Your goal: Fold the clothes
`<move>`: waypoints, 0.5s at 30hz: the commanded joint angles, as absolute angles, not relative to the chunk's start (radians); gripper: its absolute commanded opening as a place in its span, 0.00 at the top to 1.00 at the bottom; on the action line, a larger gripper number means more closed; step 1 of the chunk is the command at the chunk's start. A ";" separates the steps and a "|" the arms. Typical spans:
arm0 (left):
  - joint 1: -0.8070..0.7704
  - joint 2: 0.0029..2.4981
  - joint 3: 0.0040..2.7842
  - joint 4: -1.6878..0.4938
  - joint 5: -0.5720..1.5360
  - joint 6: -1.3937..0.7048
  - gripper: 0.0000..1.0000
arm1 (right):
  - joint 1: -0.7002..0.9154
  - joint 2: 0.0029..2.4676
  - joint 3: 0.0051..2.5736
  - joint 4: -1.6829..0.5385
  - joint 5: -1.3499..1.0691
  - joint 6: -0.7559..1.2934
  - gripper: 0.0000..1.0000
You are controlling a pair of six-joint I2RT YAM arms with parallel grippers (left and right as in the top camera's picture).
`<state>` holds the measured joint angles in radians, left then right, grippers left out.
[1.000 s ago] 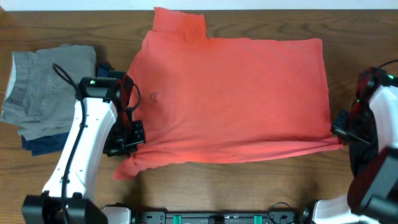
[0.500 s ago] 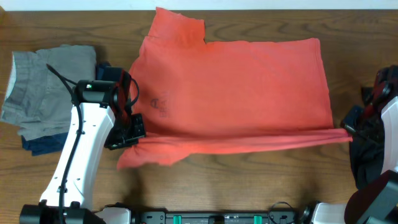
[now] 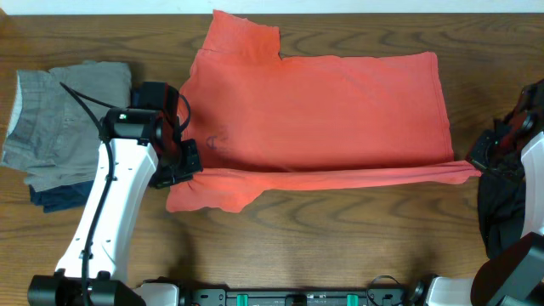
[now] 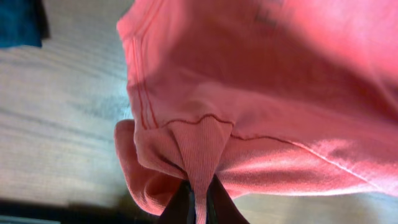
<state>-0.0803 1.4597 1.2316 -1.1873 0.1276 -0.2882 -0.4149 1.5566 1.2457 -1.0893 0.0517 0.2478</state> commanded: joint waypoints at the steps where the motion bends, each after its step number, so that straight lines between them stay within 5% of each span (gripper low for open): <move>1: -0.077 1.485 1.229 -1.150 0.119 -0.293 0.94 | -0.423 1.560 1.241 -1.066 0.056 0.230 0.99; 15: -0.075 1.516 1.229 -0.903 0.110 -0.294 0.94 | -0.391 1.674 1.241 -0.907 -0.068 0.178 0.99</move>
<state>-0.0803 1.5131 1.2316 -0.9222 0.1272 -0.2886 -0.4088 1.6482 1.2457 -0.9264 -0.0349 0.2077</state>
